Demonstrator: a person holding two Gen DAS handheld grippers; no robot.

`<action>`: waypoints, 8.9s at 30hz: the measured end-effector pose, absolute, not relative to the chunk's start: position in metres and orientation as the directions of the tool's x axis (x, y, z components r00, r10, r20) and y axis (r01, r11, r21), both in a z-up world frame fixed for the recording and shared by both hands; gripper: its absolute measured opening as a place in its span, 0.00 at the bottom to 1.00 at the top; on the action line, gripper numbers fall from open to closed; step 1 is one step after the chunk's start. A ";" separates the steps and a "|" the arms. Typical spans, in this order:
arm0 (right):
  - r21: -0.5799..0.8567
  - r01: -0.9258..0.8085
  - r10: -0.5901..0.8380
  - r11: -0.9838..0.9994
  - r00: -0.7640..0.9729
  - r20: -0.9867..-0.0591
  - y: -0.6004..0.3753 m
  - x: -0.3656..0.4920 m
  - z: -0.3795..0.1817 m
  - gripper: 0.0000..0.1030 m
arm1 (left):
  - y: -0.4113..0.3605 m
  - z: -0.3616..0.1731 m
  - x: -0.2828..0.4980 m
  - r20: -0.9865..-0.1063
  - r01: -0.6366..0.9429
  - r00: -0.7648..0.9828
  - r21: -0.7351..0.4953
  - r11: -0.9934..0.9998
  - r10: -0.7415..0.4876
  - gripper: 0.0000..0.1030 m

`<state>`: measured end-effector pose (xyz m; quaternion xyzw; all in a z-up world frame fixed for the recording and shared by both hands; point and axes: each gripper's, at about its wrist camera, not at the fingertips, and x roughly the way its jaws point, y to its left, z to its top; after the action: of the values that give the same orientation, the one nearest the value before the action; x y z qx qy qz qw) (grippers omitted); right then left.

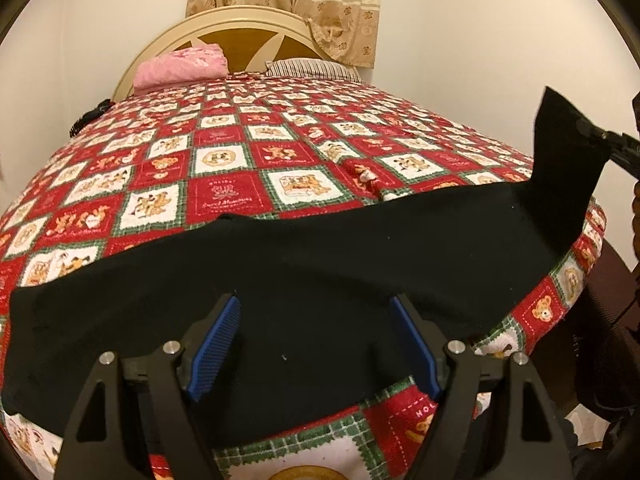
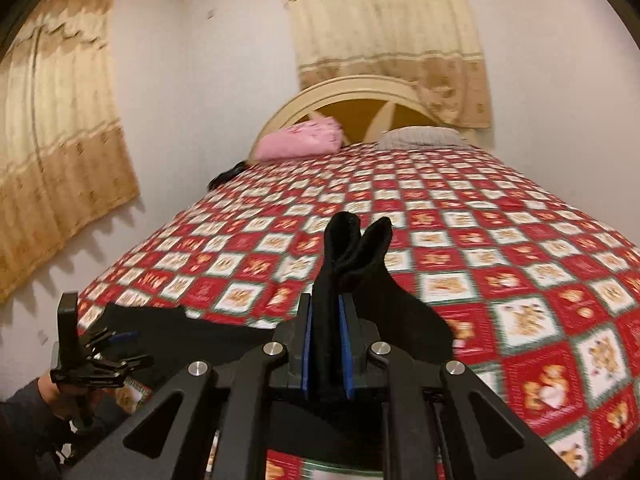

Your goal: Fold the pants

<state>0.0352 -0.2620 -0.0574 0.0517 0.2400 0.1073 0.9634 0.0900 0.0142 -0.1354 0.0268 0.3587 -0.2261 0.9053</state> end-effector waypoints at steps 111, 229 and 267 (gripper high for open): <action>0.190 -0.337 0.387 0.922 0.791 -0.474 -0.218 0.056 -0.137 0.63 | -0.004 -0.159 0.129 -0.681 0.415 0.486 -0.372 0.830 -0.548 0.19; 0.008 -0.590 0.491 0.807 0.665 -0.563 -0.109 0.033 -0.178 0.67 | 0.230 -0.174 0.135 -0.723 -0.034 0.680 -0.192 0.981 -0.118 0.58; 0.193 -0.156 0.227 0.969 0.870 -0.437 -0.256 0.049 -0.138 0.67 | -0.051 -0.044 0.122 -0.596 0.522 0.562 -0.281 0.805 -0.573 0.22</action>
<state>0.0486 -0.2563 -0.1379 0.0758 0.2343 0.0994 0.9641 0.1217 -0.0511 -0.0435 -0.0362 0.3504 -0.3100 0.8831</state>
